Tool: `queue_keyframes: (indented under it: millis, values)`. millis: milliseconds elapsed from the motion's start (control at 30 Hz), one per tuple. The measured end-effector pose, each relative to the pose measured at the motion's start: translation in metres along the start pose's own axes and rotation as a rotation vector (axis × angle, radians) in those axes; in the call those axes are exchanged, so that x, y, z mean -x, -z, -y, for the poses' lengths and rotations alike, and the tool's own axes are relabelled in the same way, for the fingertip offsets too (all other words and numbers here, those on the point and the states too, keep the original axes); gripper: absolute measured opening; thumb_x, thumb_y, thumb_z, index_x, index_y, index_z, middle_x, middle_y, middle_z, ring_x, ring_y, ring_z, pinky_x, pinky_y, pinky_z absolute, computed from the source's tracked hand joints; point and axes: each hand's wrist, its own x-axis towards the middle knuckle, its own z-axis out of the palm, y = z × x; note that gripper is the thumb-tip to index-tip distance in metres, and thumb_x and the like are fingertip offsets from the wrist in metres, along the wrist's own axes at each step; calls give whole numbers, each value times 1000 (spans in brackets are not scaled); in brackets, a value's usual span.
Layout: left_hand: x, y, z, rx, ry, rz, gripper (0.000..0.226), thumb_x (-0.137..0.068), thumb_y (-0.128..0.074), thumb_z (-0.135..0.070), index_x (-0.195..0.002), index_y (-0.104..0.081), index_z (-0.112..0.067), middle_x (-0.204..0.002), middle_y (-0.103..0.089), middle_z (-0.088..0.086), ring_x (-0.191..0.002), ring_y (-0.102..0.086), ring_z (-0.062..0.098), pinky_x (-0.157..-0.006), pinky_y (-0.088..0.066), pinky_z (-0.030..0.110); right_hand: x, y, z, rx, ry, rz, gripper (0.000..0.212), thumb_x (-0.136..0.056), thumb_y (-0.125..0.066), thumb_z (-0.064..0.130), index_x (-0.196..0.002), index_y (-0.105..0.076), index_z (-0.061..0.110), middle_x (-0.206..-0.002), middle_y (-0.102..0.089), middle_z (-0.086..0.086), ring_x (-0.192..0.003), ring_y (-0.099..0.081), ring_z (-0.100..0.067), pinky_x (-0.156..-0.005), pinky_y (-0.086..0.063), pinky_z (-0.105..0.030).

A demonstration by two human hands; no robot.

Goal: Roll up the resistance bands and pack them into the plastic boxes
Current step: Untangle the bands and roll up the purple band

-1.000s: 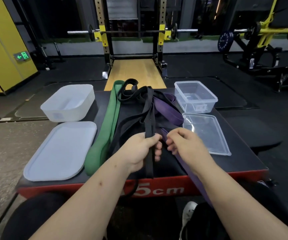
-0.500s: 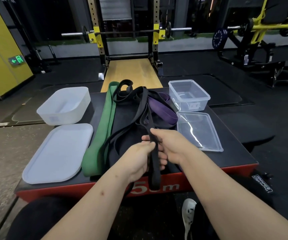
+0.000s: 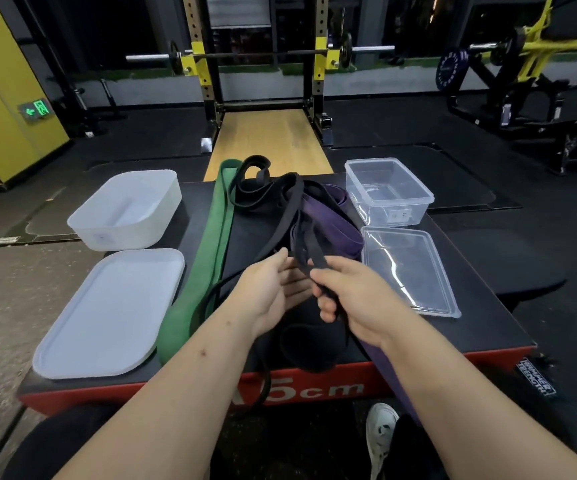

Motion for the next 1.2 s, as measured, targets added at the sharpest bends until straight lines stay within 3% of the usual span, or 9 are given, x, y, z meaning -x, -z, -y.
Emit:
queue_keyframes:
  millis: [133,300,433,567,667,800,900,1000,1200]
  values:
    - [0,-6,-3,-138,-94,58,37,-109,-41,-19,-110,-68,7,-102,-73,20,-76,-67,25,-77,-54,38,6,3,-11,39,-50,-50,16,-108,-52,20,-101,-61,7,-73,-58,-10,-53,-54,-21,-52,-48,-37]
    - [2,-14,-4,-95,-111,38,31,-106,-44,-8,-110,-71,6,-103,-75,22,-88,-70,29,-74,-60,35,8,12,-10,113,-87,-65,32,-110,-45,28,-104,-72,12,-90,-76,-16,-82,-76,-35,-85,-61,-56]
    - [9,-23,-13,-44,-31,90,33,-106,-50,-19,-105,-72,7,-95,-74,20,-70,-69,27,-59,-58,34,15,11,0,177,-62,-19,31,-109,-49,25,-100,-70,5,-83,-73,-18,-67,-70,-32,-71,-62,-49]
    - [9,-27,-18,-17,-146,105,27,-102,-50,1,-84,-70,-5,-87,-71,17,-73,-69,26,-80,-58,42,6,20,16,259,-138,-141,51,-104,-53,46,-87,-76,3,-82,-78,-10,-70,-74,-22,-77,-60,-39]
    - [13,-29,-18,116,-148,131,22,-103,-43,7,-97,-64,3,-79,-61,11,-61,-58,19,-73,-62,41,-17,30,22,181,-233,-204,57,-106,-45,50,-93,-72,2,-84,-78,-14,-75,-76,-27,-80,-63,-41]
    - [22,-26,-16,84,-139,196,38,-98,-38,8,-97,-73,-4,-78,-54,6,-55,-40,12,-41,-35,21,-53,23,26,-92,-273,-120,47,-110,-40,38,-103,-66,-1,-78,-72,-14,-61,-71,-25,-66,-60,-37]
    - [23,-20,-13,94,-86,251,30,-100,-43,-4,-103,-71,-11,-78,-51,5,-53,-32,11,-38,-26,20,-86,18,31,-235,-303,-101,42,-110,-37,29,-96,-62,-2,-88,-70,-18,-53,-67,-23,-54,-55,-31]
    - [23,-11,-10,56,-72,250,14,-106,-50,-20,-110,-61,-14,-79,-52,3,-54,-28,11,-38,-23,19,-120,17,38,-312,-321,-100,43,-109,-39,23,-119,-61,-12,-101,-74,-20,-69,-72,-24,-62,-60,-31]
    - [7,-1,-9,13,-161,146,15,-106,-49,-13,-114,-60,-8,-79,-49,2,-53,-31,10,-40,-27,19,-173,7,77,-371,-172,-147,34,-104,-47,4,-137,-53,-6,-101,-71,-17,-71,-72,-19,-54,-56,-27]
